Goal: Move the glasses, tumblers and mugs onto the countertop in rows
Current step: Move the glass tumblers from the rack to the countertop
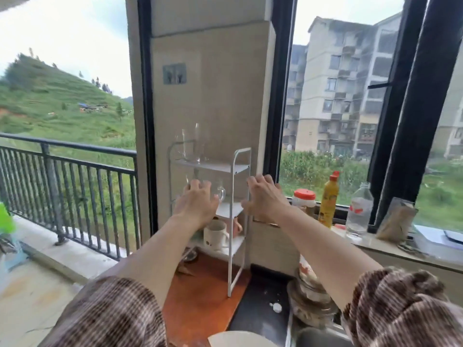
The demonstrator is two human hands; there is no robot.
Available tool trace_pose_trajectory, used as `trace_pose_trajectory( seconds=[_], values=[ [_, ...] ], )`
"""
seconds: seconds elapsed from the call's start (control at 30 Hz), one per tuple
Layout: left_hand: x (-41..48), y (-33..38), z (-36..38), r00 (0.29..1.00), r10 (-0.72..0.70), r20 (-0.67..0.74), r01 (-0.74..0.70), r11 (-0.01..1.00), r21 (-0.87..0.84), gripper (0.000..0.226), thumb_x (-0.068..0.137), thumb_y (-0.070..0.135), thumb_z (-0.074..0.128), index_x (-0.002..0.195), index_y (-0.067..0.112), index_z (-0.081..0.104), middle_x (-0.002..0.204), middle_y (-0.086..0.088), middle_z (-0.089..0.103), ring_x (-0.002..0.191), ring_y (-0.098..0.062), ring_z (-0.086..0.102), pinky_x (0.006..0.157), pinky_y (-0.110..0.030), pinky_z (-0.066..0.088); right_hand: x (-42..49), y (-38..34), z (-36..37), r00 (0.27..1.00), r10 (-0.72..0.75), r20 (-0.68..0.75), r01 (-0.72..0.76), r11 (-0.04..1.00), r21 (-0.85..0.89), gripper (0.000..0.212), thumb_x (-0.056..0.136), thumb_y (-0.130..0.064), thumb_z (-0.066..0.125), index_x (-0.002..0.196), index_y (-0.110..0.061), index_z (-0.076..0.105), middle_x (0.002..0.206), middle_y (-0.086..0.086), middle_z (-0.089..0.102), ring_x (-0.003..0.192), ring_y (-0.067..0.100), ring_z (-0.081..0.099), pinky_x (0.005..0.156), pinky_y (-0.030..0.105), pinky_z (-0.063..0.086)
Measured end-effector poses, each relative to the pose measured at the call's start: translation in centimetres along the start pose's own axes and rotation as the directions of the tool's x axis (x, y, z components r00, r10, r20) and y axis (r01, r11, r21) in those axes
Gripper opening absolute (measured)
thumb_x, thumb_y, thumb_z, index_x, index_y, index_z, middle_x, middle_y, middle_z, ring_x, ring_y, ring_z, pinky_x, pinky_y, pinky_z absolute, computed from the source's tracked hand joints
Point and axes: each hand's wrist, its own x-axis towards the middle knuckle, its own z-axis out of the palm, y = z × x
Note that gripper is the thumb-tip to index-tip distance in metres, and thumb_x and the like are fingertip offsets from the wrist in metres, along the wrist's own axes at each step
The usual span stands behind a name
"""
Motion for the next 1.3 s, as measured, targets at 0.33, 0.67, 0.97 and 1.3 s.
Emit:
trace_pose_trajectory(
  seconds=[0.33,0.67,0.97,1.3],
  values=[
    [18.5,-11.3,1.2,0.978,0.184,-0.095,-0.185,0.983,-0.001,0.042,0.096,0.032,0.035,0.131,0.010,0.044,0.133,-0.014,0.044,0.121,-0.031,0.042,0.092,-0.044,0.045,20.7,-4.8,3.0,0.981,0.068,-0.181,-0.053,0.995,0.087,0.050,0.090,-0.035,0.056,0.132,-0.010,0.044,0.134,0.010,0.048,0.127,0.028,0.035,0.099,0.044,0.032],
    [32.5,-19.3,1.9,0.958,0.163,-0.235,-0.225,0.935,-0.273,0.045,0.096,0.041,0.038,0.136,0.021,0.039,0.138,-0.009,0.043,0.127,-0.027,0.040,0.094,-0.040,0.041,36.4,-5.9,5.6,0.921,0.357,-0.158,-0.275,0.881,0.386,0.057,0.091,-0.039,0.055,0.137,-0.006,0.044,0.140,0.013,0.049,0.130,0.030,0.041,0.103,0.037,0.038],
    [37.7,-21.2,3.9,0.903,0.293,-0.313,-0.398,0.847,-0.354,0.039,0.097,0.039,0.041,0.129,0.020,0.053,0.112,-0.001,0.069,0.114,-0.021,0.050,0.087,-0.037,0.046,43.5,-4.9,7.7,0.855,0.516,-0.052,-0.329,0.617,0.715,0.045,0.080,-0.045,0.068,0.059,-0.022,0.035,0.058,-0.003,0.035,0.055,0.016,0.035,0.056,0.028,0.033],
    [39.1,-21.0,2.8,0.978,0.191,-0.083,-0.205,0.811,-0.548,0.027,0.091,0.033,0.050,0.075,0.022,0.067,0.071,0.005,0.069,0.071,-0.018,0.060,0.061,-0.026,0.043,45.1,-5.1,8.9,0.861,0.448,0.241,-0.403,0.312,0.860,0.055,0.072,-0.042,0.079,0.117,-0.014,0.067,0.096,0.007,0.061,0.087,0.023,0.063,0.082,0.036,0.051]
  ],
)
